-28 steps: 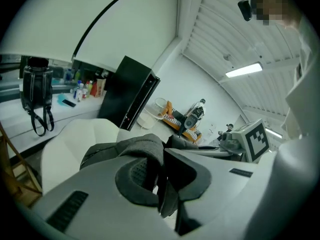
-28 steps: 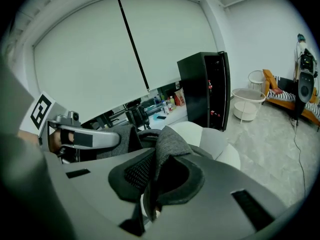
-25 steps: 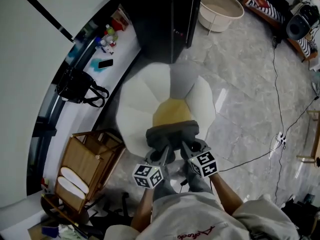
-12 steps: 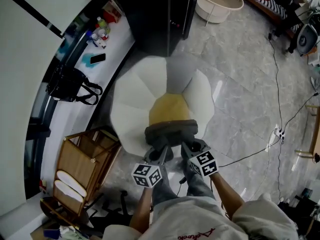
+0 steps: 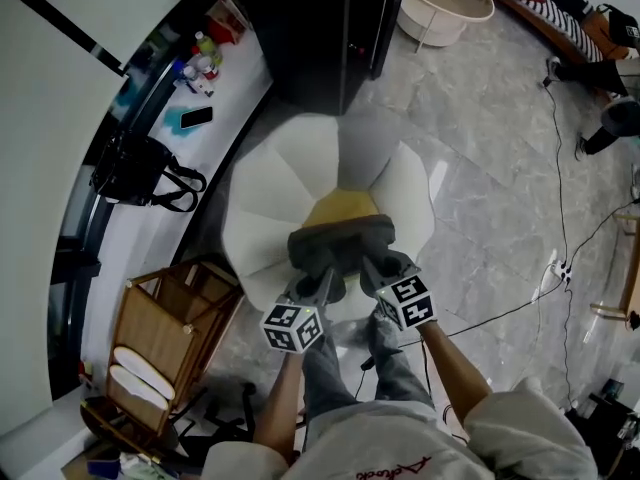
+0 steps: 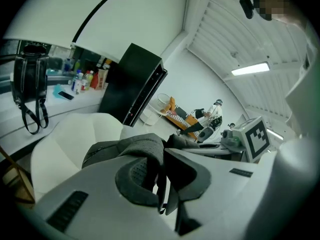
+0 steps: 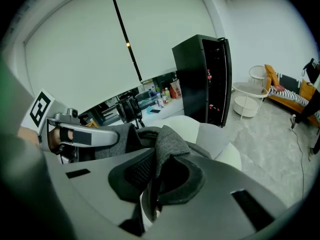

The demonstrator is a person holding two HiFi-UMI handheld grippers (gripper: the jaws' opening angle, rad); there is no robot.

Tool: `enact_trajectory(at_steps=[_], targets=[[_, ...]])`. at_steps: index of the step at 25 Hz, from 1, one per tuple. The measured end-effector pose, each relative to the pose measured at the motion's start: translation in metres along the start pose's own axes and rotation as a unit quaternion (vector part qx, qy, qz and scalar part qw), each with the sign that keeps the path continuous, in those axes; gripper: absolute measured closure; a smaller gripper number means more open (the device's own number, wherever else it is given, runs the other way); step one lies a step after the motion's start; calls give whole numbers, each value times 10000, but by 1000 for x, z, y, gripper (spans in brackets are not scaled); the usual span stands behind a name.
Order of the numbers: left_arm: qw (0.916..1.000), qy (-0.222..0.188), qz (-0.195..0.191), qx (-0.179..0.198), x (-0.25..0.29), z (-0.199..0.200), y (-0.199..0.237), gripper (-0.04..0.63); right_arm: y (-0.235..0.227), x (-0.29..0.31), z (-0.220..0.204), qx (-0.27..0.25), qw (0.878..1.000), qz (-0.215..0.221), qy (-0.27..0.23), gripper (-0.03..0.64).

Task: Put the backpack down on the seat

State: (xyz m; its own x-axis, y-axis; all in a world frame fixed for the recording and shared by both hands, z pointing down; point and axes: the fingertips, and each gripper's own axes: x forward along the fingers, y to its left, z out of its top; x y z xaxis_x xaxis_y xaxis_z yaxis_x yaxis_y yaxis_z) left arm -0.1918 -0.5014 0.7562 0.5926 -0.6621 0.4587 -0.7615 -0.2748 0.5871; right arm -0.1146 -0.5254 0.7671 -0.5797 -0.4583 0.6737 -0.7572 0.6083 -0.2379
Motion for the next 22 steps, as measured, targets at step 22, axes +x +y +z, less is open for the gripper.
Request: enact_trajectory(at_steps=[22], targets=[[9993, 209, 193, 243, 114, 62, 104, 541, -86, 126, 46, 213, 9994, -250, 69, 568]])
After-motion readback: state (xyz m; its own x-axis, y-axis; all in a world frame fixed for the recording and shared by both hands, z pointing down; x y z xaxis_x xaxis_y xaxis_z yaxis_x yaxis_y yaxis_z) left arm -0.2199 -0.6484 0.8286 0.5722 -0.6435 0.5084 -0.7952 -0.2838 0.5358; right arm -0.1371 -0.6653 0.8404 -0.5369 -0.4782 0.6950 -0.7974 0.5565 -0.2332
